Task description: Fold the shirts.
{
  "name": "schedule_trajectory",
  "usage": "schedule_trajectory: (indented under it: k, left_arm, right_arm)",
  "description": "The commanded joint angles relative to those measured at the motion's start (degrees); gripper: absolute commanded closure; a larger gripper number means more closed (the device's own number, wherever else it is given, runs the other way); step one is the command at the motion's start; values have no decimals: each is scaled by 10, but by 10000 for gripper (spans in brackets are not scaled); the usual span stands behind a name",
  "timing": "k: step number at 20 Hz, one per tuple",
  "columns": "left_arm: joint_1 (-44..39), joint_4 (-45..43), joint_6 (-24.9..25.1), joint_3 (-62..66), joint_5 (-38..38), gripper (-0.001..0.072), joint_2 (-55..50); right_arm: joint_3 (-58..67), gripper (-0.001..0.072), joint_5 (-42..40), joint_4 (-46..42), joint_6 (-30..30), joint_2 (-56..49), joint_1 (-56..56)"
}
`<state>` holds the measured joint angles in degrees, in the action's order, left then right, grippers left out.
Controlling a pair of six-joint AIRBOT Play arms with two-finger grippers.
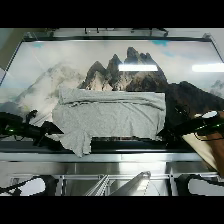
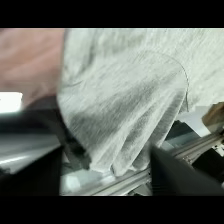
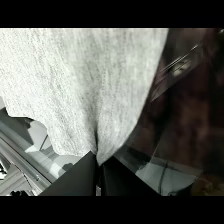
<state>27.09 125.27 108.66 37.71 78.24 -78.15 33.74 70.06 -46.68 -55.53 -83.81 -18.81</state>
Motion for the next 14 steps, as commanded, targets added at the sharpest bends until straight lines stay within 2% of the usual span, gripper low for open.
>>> schedule_trajectory:
  k: [1, 2, 5, 10, 14]
  left_arm:
    - [-52, 8, 9, -10, -50, 633, 2]
    - [-59, 8, 12, -10, -56, 679, 2]
    - [-53, 7, 13, -9, -37, 680, 3]
    - [33, 7, 13, -9, -7, 682, 15]
    - [74, 7, 13, -9, -5, 682, 43]
  right_arm:
    - [2, 697, -34, -18, 0, 3, 2]
    - [3, 697, -33, -18, -1, 3, 2]
    - [18, 697, -1, -24, -3, 3, -11]
    - [57, 698, 61, -28, -20, 10, -108]
    - [59, 697, 69, -26, -15, 14, -143]
